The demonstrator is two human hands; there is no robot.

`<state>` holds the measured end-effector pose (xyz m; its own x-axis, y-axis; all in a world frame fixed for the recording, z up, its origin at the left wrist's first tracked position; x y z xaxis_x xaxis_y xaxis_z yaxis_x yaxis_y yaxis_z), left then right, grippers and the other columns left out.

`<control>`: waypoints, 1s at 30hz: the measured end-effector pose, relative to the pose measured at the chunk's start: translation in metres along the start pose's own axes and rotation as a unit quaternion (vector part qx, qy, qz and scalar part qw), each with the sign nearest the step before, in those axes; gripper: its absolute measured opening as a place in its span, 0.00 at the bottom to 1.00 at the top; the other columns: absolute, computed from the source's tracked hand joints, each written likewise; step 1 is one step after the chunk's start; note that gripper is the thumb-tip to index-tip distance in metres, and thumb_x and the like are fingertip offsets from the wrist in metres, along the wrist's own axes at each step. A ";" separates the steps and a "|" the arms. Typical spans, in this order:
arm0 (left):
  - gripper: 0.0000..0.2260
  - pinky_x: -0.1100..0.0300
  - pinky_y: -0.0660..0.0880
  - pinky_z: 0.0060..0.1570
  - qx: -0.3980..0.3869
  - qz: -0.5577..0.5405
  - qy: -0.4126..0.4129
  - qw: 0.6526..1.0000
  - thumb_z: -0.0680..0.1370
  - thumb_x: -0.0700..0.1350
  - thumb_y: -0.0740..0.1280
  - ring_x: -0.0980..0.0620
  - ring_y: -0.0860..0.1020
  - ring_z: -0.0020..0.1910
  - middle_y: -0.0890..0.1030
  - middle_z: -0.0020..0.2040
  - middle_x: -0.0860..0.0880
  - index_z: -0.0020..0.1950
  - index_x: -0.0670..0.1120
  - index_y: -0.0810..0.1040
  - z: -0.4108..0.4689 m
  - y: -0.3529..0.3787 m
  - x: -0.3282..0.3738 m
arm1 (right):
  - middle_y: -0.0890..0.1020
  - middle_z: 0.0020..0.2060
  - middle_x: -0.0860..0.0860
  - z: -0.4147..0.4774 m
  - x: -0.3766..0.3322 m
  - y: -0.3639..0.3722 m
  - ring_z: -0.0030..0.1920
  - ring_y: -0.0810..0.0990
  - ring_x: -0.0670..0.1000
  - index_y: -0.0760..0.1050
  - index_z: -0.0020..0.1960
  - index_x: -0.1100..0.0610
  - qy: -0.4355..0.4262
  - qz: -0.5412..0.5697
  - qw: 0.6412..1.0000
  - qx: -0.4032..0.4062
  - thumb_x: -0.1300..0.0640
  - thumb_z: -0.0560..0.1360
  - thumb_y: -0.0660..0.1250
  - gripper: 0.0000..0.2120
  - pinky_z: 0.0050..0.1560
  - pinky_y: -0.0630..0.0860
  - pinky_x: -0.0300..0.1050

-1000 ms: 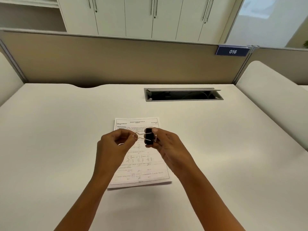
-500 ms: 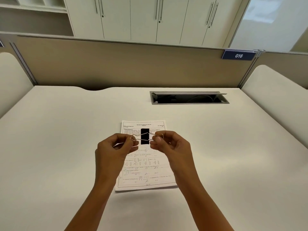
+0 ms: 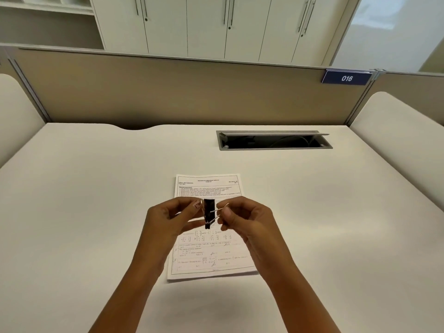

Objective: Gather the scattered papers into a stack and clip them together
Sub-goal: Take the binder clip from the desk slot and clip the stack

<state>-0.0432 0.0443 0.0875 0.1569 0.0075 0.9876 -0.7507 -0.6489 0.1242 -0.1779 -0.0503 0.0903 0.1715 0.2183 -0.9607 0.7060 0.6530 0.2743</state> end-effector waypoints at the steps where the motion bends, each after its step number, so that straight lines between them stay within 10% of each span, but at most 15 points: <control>1: 0.07 0.60 0.80 0.43 -0.004 0.000 -0.007 1.000 0.74 0.42 0.68 0.47 0.84 0.44 0.86 0.43 0.46 0.48 0.44 0.83 -0.001 0.001 -0.001 | 0.83 0.36 0.54 0.000 0.002 0.000 0.37 0.80 0.49 0.81 0.46 0.65 -0.004 -0.022 1.000 0.011 0.67 0.72 0.70 0.03 0.40 0.77 0.36; 9: 0.19 0.62 0.78 0.49 0.011 0.047 -0.006 0.999 0.71 0.59 0.61 0.54 0.84 0.44 0.85 0.47 0.54 0.56 0.53 0.81 -0.011 0.012 -0.013 | 0.85 0.49 0.48 0.009 0.017 0.002 0.48 0.84 0.45 0.81 0.45 0.64 0.024 -0.090 0.993 0.073 0.64 0.70 0.73 0.05 0.44 0.78 0.35; 15: 0.12 0.69 0.78 0.43 0.072 0.115 0.014 0.991 0.74 0.43 0.69 0.57 0.84 0.41 0.82 0.51 0.55 0.56 0.50 0.80 -0.004 0.007 -0.025 | 0.85 0.50 0.52 0.018 0.021 0.003 0.51 0.84 0.48 0.77 0.54 0.60 0.035 -0.093 0.994 0.038 0.65 0.69 0.74 0.14 0.51 0.80 0.42; 30: 0.09 0.74 0.72 0.42 0.121 0.235 0.019 0.964 0.73 0.41 0.71 0.52 0.83 0.44 0.84 0.44 0.53 0.51 0.51 0.81 0.038 -0.009 -0.037 | 0.85 0.47 0.51 0.067 0.031 0.007 0.47 0.84 0.48 0.81 0.57 0.53 0.053 -0.212 0.976 -0.017 0.61 0.65 0.78 0.21 0.53 0.81 0.41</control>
<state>-0.0175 0.0211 0.0457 -0.1909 -0.3050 0.9330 -0.5600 -0.7468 -0.3587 -0.1211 -0.0876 0.0596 -0.2044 -0.0046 -0.9789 0.6747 0.7238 -0.1443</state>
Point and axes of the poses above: each hand's wrist, its own z-axis towards the middle knuckle, its own y-axis out of the palm, x = y × z, the point moved 1 cm from there along z, towards the middle knuckle
